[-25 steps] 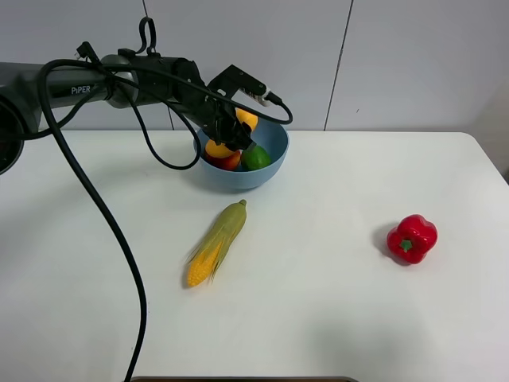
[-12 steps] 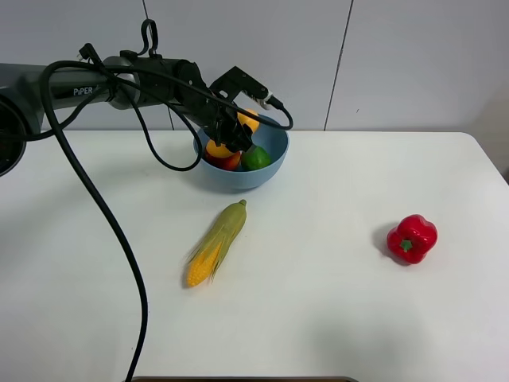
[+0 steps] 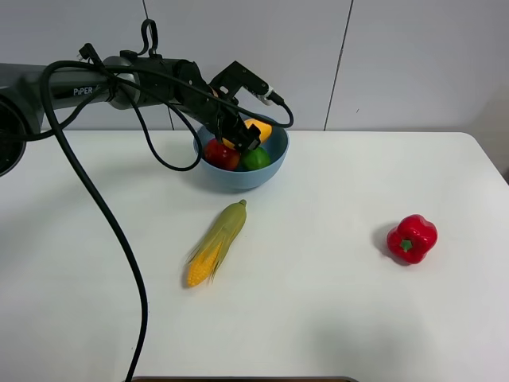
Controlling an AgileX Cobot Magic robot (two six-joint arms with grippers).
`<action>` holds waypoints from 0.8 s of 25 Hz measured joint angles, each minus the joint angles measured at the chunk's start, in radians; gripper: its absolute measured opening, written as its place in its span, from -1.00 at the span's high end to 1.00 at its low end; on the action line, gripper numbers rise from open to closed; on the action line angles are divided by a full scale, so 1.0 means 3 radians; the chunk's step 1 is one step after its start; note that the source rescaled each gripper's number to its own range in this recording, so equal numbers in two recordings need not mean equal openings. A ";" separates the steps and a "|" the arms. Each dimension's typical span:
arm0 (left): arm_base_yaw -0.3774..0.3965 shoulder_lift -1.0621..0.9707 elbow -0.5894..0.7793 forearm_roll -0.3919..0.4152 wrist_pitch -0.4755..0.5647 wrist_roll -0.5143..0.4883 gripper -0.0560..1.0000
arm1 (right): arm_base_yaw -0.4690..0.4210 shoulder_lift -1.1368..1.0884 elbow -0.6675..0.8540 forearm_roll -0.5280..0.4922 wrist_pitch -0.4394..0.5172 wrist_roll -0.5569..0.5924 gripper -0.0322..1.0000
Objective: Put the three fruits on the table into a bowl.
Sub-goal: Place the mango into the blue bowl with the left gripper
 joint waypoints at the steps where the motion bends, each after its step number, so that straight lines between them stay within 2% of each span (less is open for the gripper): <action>1: 0.0000 0.0000 0.0000 0.0000 0.0000 0.0000 -0.85 | 0.0000 0.0000 0.0000 0.0000 0.0000 0.0000 -0.99; 4: 0.0000 0.0000 0.0000 0.0000 0.0000 0.0000 -0.96 | 0.0000 0.0000 0.0000 0.0000 0.0000 0.0000 -0.99; 13: 0.0000 0.0000 0.0000 0.0000 0.0004 0.0000 -0.97 | 0.0000 0.0000 0.0000 0.0000 0.0000 0.0000 -0.99; 20: -0.0004 -0.0242 0.0000 0.0036 0.0298 -0.0011 -0.97 | 0.0000 0.0000 0.0000 0.0000 0.0000 0.0000 -0.99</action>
